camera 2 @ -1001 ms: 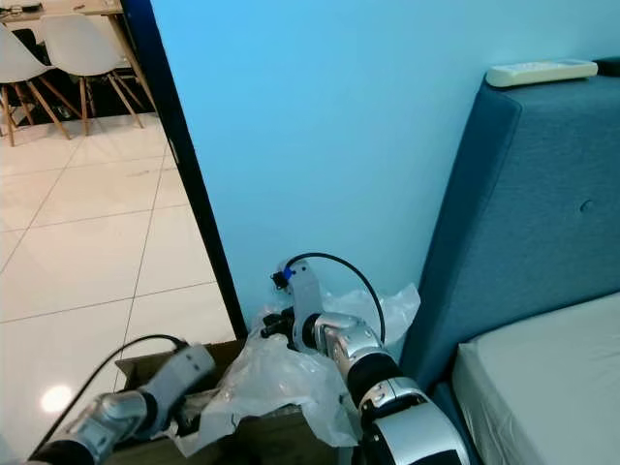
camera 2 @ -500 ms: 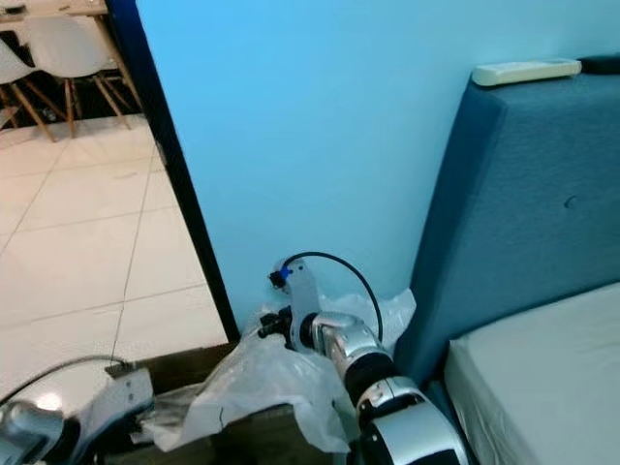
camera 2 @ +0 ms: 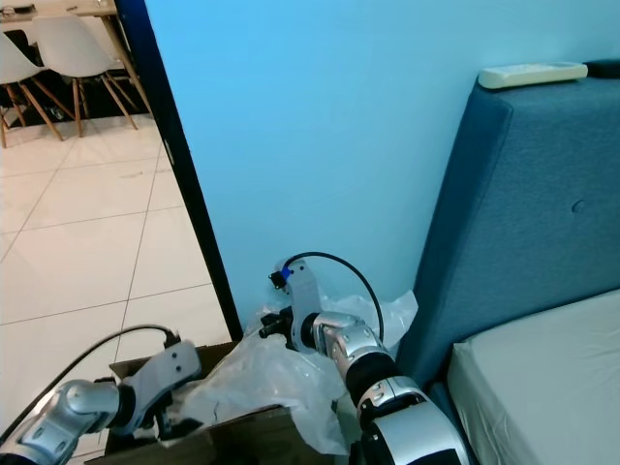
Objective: Clean up the room
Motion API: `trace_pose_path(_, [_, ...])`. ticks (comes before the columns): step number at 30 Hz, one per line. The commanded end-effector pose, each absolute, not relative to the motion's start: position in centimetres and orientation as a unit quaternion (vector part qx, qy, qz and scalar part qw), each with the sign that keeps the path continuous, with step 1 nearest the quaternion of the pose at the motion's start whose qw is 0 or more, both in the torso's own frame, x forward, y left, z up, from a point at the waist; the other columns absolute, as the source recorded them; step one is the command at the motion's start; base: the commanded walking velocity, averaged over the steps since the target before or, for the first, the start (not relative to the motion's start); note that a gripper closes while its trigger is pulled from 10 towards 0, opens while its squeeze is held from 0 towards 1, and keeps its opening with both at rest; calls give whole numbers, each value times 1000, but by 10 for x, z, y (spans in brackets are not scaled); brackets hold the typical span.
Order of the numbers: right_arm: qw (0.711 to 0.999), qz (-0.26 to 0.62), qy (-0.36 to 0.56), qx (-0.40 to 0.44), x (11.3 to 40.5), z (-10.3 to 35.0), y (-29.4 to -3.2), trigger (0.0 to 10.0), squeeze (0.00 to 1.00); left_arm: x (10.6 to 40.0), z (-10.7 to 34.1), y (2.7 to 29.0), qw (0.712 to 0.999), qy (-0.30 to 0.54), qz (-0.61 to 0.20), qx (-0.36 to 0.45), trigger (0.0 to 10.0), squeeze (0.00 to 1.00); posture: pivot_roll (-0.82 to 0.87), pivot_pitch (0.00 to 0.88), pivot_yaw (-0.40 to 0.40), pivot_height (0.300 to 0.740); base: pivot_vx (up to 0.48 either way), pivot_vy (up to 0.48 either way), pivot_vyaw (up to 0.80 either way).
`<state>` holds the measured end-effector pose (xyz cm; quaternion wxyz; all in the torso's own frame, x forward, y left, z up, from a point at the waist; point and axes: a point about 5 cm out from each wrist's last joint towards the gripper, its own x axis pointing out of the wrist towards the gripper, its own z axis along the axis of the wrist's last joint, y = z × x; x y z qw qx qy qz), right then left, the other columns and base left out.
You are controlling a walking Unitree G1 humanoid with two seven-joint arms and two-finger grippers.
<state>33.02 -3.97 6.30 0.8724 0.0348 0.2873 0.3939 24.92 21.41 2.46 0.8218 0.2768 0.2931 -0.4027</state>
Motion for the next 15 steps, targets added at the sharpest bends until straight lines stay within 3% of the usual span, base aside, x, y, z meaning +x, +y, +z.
trace_pose_path(1, [872,398,283,30,332,67,-39,10000,0,248,21,212,821,297,-398,282,10000,0,-2,33,-68,615,0,0,0])
trace_pose_path(10, [872,399,282,33,332,68,-39,10000,0,246,6,202,822,311,-386,279,10000,0,-6,37,-65,615,0,0,0])
trace_pose_path(11, [872,399,282,34,333,68,-38,10000,0,244,3,199,826,312,-389,264,3725,0,-6,37,-65,615,0,0,0])
trace_pose_path(12, [872,399,282,34,333,68,-38,10000,0,244,3,199,826,312,-389,264,3725,0,-6,37,-65,615,0,0,0])
trace_pose_path(13, [872,399,281,34,333,68,-38,10000,0,243,1,195,828,311,-396,248,0,0,-8,38,-66,615,0,0,0])
trace_pose_path(15, [872,399,280,35,333,69,-38,10000,0,242,-1,191,829,312,-400,237,0,0,-9,38,-65,615,0,0,0])
